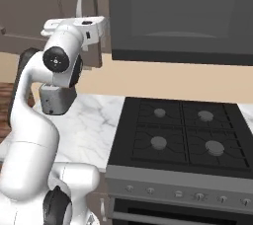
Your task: Move the mustard and condiment bottle from the cabinet to the dining counter.
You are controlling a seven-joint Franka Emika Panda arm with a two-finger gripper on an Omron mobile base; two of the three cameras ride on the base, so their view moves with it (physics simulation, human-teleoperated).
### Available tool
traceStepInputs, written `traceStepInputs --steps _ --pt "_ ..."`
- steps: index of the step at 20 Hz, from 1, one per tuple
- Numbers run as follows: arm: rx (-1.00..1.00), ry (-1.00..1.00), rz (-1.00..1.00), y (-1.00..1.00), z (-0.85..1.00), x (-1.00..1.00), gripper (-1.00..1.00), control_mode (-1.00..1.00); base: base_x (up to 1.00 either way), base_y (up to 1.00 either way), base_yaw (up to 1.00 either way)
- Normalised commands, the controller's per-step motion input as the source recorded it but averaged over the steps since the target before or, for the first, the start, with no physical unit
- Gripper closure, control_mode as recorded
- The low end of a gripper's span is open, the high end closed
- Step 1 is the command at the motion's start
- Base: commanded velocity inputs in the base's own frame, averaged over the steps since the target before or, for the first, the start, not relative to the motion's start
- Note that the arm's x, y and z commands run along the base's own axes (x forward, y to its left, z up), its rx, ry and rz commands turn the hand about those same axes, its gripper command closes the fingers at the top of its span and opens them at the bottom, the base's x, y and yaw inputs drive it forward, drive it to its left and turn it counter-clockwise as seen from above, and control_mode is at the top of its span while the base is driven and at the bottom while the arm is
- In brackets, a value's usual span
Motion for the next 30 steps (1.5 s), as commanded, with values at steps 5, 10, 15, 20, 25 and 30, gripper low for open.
traceStepInputs --steps 5,10,15,20,25,30 --pt "0.00 0.00 0.15 0.25 0.00 -1.00 1.00 -1.00 0.00 0.00 0.00" --pt "-0.01 0.00 0.14 0.28 -0.03 -0.98 1.00 -1.00 0.00 0.00 0.00" --pt "-0.01 0.02 0.09 0.21 -0.06 -0.65 -1.00 -1.00 0.00 0.00 0.00" --pt "0.10 0.01 0.02 -0.24 0.05 -0.66 -1.00 -1.00 0.00 0.00 0.00" --pt "0.25 0.02 0.00 -0.82 0.26 -0.70 -1.00 -1.00 0.00 0.00 0.00" --pt "0.24 0.17 0.00 -0.85 0.33 -0.26 -1.00 -1.00 0.00 0.00 0.00"
